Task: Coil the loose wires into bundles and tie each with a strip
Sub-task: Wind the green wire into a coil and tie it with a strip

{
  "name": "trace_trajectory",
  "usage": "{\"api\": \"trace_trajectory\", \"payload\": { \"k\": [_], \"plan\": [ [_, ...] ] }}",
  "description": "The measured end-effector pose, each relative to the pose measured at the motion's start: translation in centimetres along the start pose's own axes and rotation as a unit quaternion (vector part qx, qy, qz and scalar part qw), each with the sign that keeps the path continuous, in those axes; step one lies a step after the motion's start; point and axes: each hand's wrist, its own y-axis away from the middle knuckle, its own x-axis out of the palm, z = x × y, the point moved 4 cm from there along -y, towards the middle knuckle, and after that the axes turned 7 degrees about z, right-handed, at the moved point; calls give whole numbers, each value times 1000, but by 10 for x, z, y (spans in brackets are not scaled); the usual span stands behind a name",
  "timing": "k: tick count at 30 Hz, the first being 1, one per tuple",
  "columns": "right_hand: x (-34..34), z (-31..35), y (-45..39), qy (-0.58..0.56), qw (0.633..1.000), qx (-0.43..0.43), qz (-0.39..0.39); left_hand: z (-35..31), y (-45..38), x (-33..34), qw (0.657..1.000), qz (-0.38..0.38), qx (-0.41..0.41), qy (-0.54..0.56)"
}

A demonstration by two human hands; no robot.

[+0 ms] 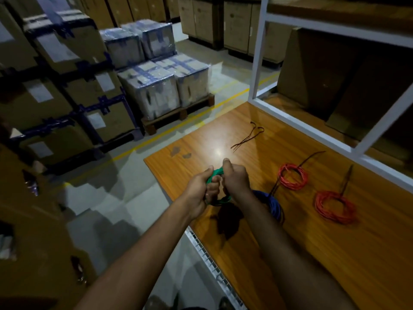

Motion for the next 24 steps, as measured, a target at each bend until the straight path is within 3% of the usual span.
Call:
{"api": "trace_trajectory", "payload": {
  "k": [4, 5, 7, 10, 13, 19, 24],
  "plan": [
    [13, 6, -32, -54, 994, 20, 93, -16, -25, -18, 998, -48, 14, 48],
    [11, 9, -43, -42, 995, 18, 84, -20, -31, -23, 996, -58, 17, 58],
    [-2, 9, -72, 48, 998, 40, -14, -27, -40, -31, 995, -66, 16, 77],
    [-20, 2, -101, 218, 962, 81, -141, -30, -46, -42, 994, -63, 4, 95],
    [-22, 5, -112, 286, 945, 81, -138, -31, -48, -48, 994, -72, 7, 83],
    [-25, 4, -115, 288, 945, 83, -134, -37, -40, -52, 993, -106, 52, 19],
    [-20, 7, -94, 280, 956, -4, -90, -42, -29, -58, 985, -132, 108, 12]
  ]
}}
